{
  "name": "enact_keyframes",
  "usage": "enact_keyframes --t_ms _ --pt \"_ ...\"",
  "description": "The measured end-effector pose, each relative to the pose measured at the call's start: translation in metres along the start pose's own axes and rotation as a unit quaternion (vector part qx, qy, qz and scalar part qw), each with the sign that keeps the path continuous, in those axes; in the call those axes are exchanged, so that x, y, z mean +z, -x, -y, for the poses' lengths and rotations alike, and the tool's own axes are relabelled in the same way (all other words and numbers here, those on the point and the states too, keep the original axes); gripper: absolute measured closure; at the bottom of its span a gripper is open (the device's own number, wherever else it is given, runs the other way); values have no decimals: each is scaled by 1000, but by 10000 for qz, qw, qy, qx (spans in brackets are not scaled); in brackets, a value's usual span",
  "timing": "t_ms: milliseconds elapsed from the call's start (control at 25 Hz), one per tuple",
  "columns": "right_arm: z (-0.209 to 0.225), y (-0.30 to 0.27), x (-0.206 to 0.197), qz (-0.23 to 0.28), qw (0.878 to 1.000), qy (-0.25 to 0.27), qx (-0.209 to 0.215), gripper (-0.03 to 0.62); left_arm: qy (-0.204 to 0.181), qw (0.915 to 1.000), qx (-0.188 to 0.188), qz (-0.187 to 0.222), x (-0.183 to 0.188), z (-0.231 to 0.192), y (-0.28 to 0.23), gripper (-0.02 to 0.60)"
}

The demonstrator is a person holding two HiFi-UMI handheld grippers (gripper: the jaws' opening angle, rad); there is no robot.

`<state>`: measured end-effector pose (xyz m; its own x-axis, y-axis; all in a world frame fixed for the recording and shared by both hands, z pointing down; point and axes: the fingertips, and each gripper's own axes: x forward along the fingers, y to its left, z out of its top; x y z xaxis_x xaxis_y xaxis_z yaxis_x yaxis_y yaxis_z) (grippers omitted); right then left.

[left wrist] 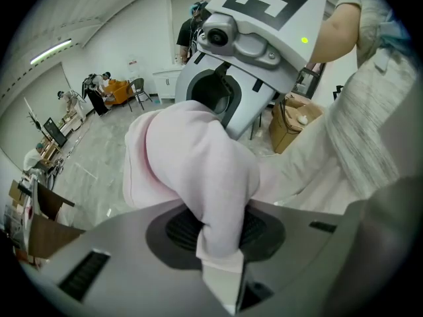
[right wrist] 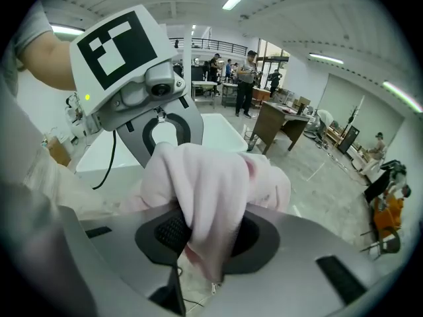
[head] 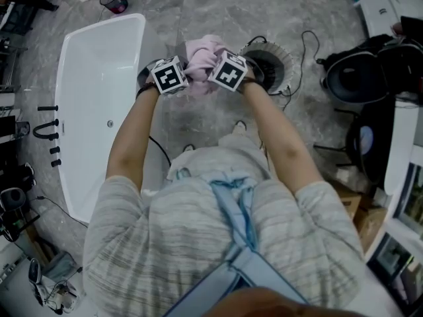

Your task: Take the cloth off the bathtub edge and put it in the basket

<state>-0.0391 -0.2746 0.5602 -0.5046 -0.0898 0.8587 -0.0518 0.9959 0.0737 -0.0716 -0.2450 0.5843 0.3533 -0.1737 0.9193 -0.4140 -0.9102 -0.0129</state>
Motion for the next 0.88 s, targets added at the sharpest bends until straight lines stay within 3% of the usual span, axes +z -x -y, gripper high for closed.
enact_keyframes --t_ms 200,600,880 --pt "55 35 -48 -88 9996 -139 -247 467 -511 9982 74 296 89 -26 -12 480" --pt "136 108 -156 -186 9958 -623 -649 467 -1264 9908 -119 475 237 -42 -62 480" --pt "168 133 -217 -256 9925 -874 -820 467 -1453 9881 -345 362 295 -41 -101 480"
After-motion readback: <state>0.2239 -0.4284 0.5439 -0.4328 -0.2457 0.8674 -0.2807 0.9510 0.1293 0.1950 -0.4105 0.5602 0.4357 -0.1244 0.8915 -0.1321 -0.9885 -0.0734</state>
